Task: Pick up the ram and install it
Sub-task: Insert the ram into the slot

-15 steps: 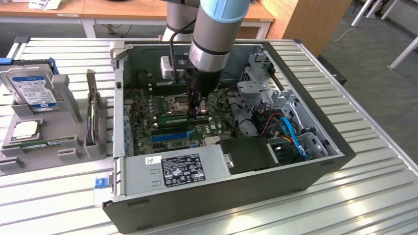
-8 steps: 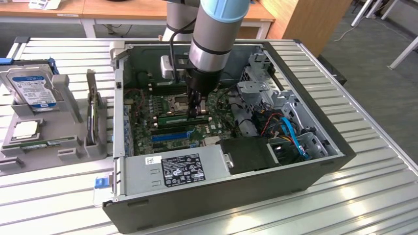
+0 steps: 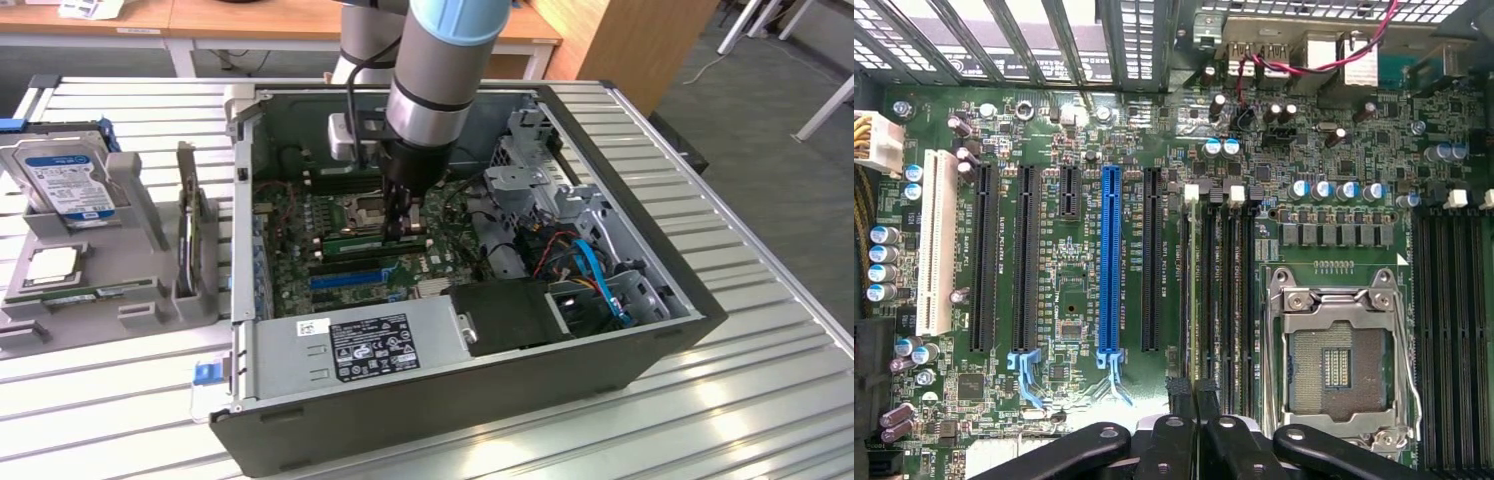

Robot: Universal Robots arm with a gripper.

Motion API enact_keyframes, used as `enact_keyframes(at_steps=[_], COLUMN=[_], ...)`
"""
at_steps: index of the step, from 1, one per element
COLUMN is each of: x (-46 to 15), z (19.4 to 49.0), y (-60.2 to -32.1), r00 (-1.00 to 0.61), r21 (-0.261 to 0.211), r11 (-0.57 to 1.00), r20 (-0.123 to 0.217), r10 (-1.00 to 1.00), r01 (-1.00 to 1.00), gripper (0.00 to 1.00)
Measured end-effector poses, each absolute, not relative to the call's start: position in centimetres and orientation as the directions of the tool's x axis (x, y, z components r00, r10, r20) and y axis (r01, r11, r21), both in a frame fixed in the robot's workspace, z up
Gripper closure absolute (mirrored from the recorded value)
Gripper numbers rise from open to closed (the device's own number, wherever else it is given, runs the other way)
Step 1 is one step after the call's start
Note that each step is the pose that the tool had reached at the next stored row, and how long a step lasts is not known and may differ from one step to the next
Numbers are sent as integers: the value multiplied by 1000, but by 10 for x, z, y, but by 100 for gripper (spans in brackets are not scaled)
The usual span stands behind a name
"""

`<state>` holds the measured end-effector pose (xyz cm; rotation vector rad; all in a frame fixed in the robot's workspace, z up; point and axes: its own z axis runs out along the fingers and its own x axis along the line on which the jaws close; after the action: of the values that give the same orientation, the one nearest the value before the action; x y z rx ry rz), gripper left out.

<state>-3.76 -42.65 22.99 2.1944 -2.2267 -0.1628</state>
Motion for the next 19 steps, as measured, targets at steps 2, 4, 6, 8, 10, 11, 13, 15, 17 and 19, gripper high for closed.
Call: enact_keyframes(at_steps=[2,4,6,8,10,11,13,15,17,19], x=[-38,-38,-38,-38,-37,-37,-37,-35,-35,-35], z=[231,232,232,232,232,232,233,233,232,232], y=[-427,-427,-427,-427,-427,-427,-427,-427,-427,-427], r00=[-17,-17,-17,-17,-17,-17,-17,-17,-17,-17], r21=[83,84,84,84,84,84,84,84,84,84], r11=[12,12,12,12,12,12,12,12,12,12], r20=[-65,-65,-65,-65,-65,-65,-65,-65,-65,-65], r10=[-998,-998,-998,-998,-998,-998,-998,-998,-998,-998], r01=[-996,-996,-996,-996,-996,-996,-996,-996,-996,-996], gripper=[88,88,88,88,88,88,88,88,88,88])
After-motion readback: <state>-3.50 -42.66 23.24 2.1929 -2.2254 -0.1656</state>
